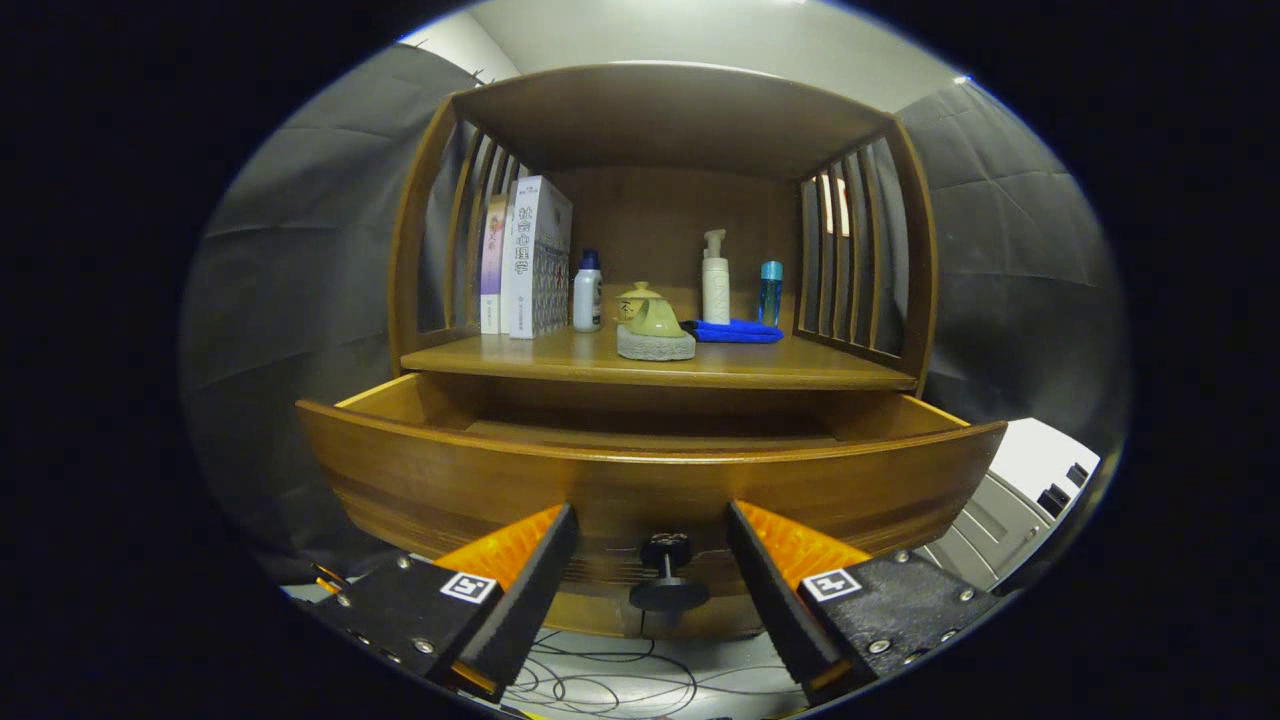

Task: Pull open the drawer, take out the items inside it, and place them on the countertop above the cabinet.

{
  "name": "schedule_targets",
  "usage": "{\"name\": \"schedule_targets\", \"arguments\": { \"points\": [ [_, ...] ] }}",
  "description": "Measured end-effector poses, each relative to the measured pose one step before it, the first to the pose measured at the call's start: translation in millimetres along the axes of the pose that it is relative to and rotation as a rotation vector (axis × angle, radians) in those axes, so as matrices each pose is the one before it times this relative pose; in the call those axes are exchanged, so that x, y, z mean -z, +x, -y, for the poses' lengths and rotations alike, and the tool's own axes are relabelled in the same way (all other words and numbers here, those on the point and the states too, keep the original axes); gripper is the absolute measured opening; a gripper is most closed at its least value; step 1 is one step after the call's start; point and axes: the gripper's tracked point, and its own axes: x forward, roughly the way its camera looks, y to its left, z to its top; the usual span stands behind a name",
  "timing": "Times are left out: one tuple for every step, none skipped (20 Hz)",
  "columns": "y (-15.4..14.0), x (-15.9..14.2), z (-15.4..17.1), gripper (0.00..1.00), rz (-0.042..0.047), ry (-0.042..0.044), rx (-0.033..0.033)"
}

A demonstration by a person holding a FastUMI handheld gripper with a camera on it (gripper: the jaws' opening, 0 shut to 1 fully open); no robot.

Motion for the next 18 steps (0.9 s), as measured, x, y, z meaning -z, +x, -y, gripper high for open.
{"name": "schedule_targets", "arguments": {
  "points": [
    [8.01,1.71,3.64,0.95,-0.01051,-0.01437,0.00256],
    [5.6,-0.64,2.08,0.95,0.00269,-0.00156,-0.00195],
    [7.97,-3.69,-1.34,0.95,0.01543,0.00968,-0.00137],
    [8.4,-2.58,0.42,0.95,-0.00245,0.00612,0.00031],
    [5.43,-0.75,-0.14,0.95,0.00247,0.00296,-0.00042],
    [7.72,-2.52,-0.21,0.95,-0.00351,-0.00377,0.00165],
    [6.29,-1.76,0.41,0.95,0.00089,-0.00224,0.00135],
    [5.17,-2.23,-0.11,0.95,0.00088,-0.00119,0.00091],
    [7.4,-1.29,0.09,0.95,0.00105,0.00127,-0.00014],
    [6.73,-2.04,-0.5,0.95,0.00221,0.00168,-0.00003],
    [6.04,-1.44,-0.1,0.95,0.00082,-0.00113,0.00057],
    [5.72,-2.02,0.29,0.95,0.00055,0.00013,0.0009],
    [4.9,-1.1,-0.09,0.95,0.00055,-0.00058,0.00011],
    [4.95,-1.3,-0.12,0.95,0.00024,-0.00091,-0.00006],
    [4.32,-1.3,0.6,0.95,0.00223,0.00039,0.00042],
    [4.25,-1.68,-0.1,0.95,0.00022,-0.00115,-0.00016],
    [2.14,0.2,1.3,0.95,-0.00256,-0.00087,0.00752],
    [1.6,-0.37,1.57,0.95,0.00191,-0.00084,0.00851]
  ]
}}
